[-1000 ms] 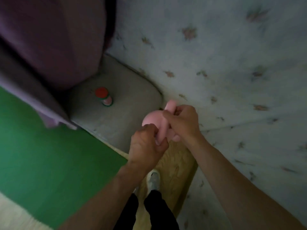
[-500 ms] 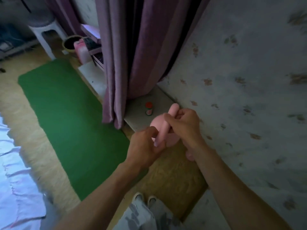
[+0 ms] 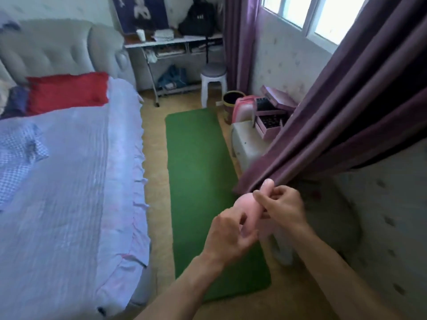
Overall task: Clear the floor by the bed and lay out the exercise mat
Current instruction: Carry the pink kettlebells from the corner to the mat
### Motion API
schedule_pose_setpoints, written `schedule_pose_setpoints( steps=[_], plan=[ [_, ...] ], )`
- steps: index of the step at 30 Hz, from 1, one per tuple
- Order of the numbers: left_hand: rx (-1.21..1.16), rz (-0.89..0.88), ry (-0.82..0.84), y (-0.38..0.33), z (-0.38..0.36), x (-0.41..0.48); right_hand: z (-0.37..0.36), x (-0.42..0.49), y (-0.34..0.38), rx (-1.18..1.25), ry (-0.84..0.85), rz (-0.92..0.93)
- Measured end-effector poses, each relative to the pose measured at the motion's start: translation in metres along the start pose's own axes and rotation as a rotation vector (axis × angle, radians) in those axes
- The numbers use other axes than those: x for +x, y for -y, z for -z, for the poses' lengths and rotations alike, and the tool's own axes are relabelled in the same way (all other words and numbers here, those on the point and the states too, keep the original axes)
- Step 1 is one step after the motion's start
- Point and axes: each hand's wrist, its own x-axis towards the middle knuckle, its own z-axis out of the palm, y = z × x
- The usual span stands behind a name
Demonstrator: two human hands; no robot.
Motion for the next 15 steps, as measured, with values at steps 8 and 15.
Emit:
schedule_pose_setpoints(
  steps=[8, 15],
  plan=[
    [0.027, -0.086, -0.093, 0.115, 0.143, -0.012, -0.153, -0.034, 0.094, 0.103, 0.058, 0.044],
    [-0.021, -0.028, -0.232, 0.169, 0.216, 0.018, -0.239, -0.007, 0.164, 0.095, 0.159, 0.077]
  ],
)
